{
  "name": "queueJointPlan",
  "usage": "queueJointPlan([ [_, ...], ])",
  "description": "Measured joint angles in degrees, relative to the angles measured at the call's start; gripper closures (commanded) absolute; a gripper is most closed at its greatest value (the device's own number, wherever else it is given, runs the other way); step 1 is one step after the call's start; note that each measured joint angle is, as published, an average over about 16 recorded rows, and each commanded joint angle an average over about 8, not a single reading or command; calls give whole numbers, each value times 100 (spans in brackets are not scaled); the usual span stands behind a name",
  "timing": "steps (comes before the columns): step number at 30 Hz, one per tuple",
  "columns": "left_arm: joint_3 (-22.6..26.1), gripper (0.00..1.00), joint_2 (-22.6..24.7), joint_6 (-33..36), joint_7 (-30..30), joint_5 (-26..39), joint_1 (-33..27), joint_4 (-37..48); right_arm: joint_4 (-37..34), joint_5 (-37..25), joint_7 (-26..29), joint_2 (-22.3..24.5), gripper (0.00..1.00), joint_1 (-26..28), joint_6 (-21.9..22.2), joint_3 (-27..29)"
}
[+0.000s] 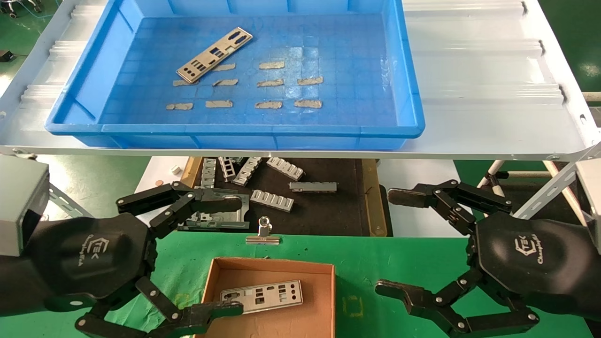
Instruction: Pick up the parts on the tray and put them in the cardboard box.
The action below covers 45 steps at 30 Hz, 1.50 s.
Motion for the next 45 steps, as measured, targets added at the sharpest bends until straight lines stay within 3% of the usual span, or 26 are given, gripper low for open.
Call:
queueJointPlan([
  [45, 0, 0, 0, 0, 0, -1, 0, 0, 0, 0, 0, 0, 0, 0, 0, 0],
])
